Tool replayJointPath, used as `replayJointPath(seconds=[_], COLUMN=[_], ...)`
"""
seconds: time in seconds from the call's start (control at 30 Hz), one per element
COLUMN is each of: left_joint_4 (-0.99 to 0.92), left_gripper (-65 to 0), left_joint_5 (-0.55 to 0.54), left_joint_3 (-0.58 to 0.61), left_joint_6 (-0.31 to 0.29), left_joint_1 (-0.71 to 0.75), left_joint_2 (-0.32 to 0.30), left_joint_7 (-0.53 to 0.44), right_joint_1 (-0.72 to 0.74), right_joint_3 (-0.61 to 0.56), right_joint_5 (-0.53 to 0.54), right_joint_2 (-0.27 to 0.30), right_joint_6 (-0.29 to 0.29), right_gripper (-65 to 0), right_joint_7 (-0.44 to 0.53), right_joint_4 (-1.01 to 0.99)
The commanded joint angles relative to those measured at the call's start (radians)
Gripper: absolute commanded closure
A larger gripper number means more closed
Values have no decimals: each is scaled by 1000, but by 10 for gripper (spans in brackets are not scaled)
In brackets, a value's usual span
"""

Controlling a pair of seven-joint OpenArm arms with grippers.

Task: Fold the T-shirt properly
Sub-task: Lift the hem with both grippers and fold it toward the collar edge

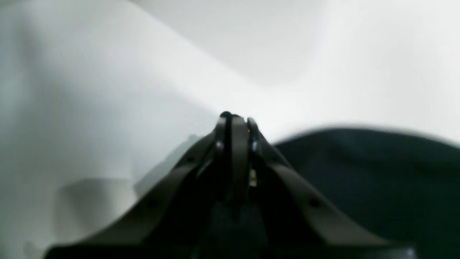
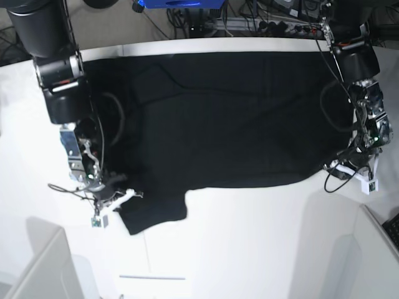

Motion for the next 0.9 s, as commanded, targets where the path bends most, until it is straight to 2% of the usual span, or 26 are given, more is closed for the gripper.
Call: replayJointPath(seconds=[0.0, 0.1, 0.2, 0.33, 0.53, 0.73, 0.87], left_joint_4=[46, 131, 198, 253, 298, 299, 299], left_gripper=[0, 0, 0, 0, 0, 0, 0], left_joint_5=[-34, -84, -91, -91, -93, -93, -90], left_joint_3=[-8, -22, -85, -143, -212, -219, -219], left_joint_6=[-1, 0, 0, -1, -35, -38, -40], left_joint_1=[0, 57, 112, 150, 170, 199, 219], left_joint_2=[-30, -33, -29, -30, -27, -32, -33], left_joint_7=[-21, -18, -16, 51, 96, 96, 96], right_joint_1=[26, -1, -21, -73, -122, -179, -241], right_joint_3=[6, 7, 43, 142, 170, 176, 273], right_joint_5=[3, 9, 9, 3, 3, 6, 6], right_joint_2=[12, 33, 42, 42, 42, 42, 36], right_joint_6=[-6, -8, -8, -8, -8, -8, -8], right_gripper=[0, 0, 0, 0, 0, 0, 0], right_joint_7=[22, 18, -19, -68, -140, -195, -271], right_joint_4=[35, 75, 106, 189, 291, 383, 485])
